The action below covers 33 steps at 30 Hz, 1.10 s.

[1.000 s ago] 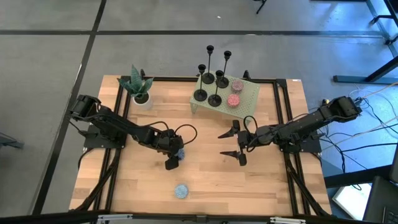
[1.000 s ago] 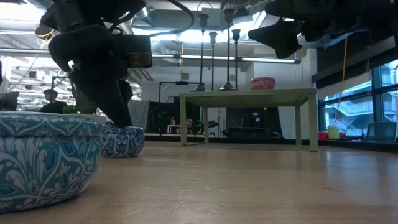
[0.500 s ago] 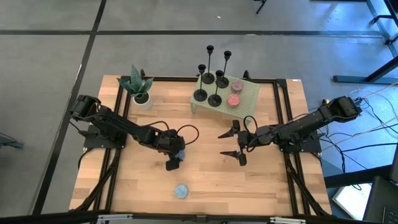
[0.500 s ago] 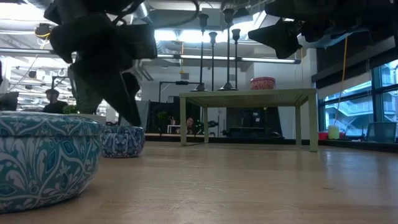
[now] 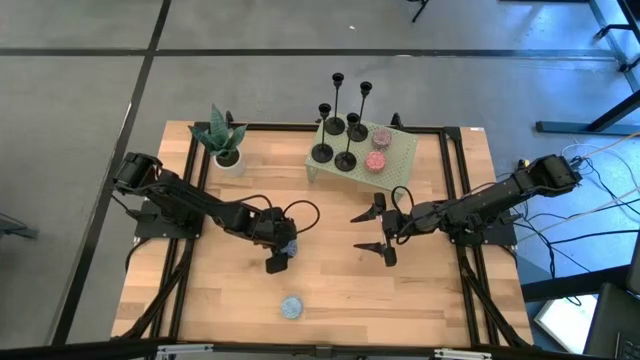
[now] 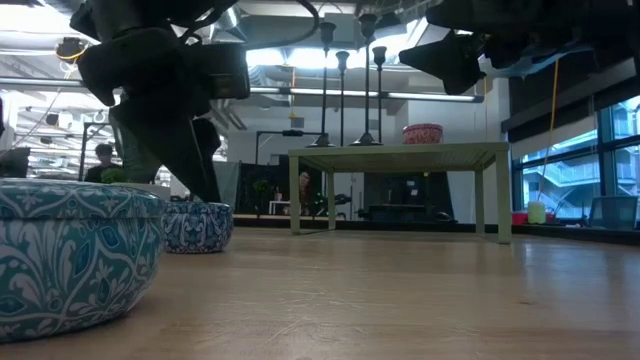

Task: Pick & Place candle stick holders
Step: Put the blue scented candle on the shelf

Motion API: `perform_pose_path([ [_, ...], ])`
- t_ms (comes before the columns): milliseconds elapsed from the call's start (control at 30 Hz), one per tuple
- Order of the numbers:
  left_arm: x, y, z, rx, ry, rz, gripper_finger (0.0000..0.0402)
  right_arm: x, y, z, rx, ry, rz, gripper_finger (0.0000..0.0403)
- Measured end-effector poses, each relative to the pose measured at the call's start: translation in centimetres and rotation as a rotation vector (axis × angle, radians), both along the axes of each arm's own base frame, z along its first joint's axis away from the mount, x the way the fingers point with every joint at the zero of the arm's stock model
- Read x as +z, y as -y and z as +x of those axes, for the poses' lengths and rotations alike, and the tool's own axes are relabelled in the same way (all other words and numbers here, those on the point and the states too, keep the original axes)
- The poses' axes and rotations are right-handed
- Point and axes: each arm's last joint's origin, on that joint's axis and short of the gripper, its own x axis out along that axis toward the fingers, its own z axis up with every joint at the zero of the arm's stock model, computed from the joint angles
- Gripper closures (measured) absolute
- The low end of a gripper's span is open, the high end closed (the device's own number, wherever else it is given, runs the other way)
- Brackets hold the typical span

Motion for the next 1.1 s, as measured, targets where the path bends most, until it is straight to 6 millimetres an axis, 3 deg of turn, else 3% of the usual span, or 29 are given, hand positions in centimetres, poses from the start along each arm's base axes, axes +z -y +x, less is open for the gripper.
perform_pose_path([
  [300, -0.4, 0.2, 0.1, 0.009, -0.008, -0.003, 0.0064, 0.0, 0.0, 0.0, 0.000, 0.000, 0.000, 0.0079],
  [667, -2.4, 0.9, 0.5, -0.035, -0.060, 0.042, 0.0064, 0.0, 0.0, 0.0, -0.001, -0.001, 0.001, 0.0079],
  [800, -2.5, 0.9, 0.5, -0.039, -0.066, 0.036, 0.0080, 0.0, 0.0, 0.0, -0.002, -0.001, 0.011, 0.0079],
  [933, -2.5, 0.9, 0.5, -0.038, -0.059, 0.038, 0.0107, 0.0, 0.0, 0.0, -0.019, -0.013, 0.105, 0.0079],
  [1100, -2.4, 0.9, 0.7, -0.025, -0.029, 0.073, 0.0109, -0.3, 0.0, 0.1, -0.064, -0.069, 0.335, 0.0079],
])
